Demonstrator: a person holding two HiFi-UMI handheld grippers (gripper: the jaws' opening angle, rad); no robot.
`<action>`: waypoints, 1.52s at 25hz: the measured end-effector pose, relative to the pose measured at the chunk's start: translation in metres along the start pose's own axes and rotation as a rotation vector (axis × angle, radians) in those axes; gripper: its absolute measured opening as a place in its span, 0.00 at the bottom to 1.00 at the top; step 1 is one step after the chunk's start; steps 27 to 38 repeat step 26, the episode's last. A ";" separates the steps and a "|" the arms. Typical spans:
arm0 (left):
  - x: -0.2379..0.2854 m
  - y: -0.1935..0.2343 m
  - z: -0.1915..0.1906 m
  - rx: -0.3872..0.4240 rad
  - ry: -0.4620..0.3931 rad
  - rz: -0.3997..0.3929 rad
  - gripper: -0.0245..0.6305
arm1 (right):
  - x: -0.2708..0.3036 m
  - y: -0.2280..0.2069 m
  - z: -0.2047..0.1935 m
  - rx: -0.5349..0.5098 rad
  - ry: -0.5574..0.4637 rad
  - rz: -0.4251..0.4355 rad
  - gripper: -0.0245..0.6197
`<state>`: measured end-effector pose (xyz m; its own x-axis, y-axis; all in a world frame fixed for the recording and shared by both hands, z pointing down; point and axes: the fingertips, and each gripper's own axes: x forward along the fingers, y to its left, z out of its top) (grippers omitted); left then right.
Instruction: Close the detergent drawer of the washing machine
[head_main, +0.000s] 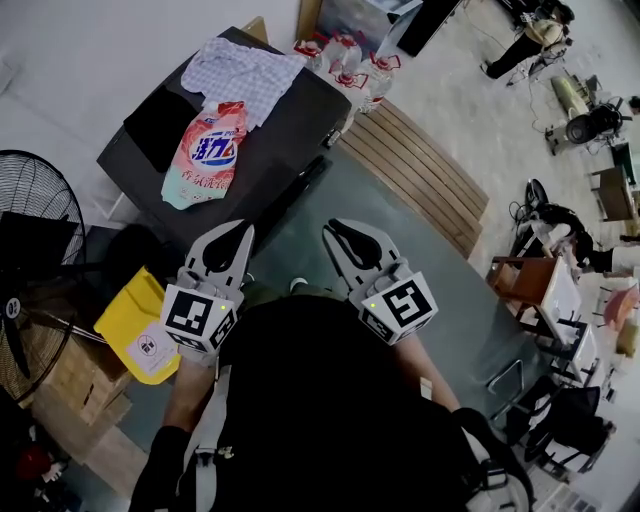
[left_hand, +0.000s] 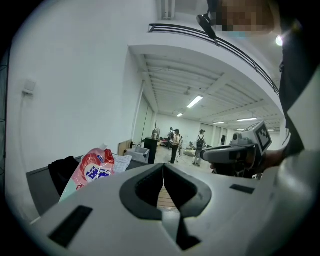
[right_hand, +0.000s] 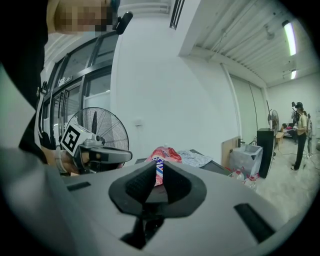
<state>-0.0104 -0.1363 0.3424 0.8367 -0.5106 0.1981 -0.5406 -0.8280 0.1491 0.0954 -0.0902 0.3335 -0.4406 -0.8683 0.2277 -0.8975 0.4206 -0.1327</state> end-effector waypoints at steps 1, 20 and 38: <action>-0.001 0.001 -0.001 -0.004 0.002 -0.003 0.06 | 0.001 0.000 -0.002 0.008 0.005 -0.007 0.10; -0.027 0.038 -0.015 -0.052 0.026 0.034 0.06 | 0.038 0.025 -0.007 0.044 0.044 0.031 0.10; -0.036 0.050 -0.012 -0.064 -0.004 0.033 0.05 | 0.052 0.030 -0.009 0.044 0.055 0.037 0.10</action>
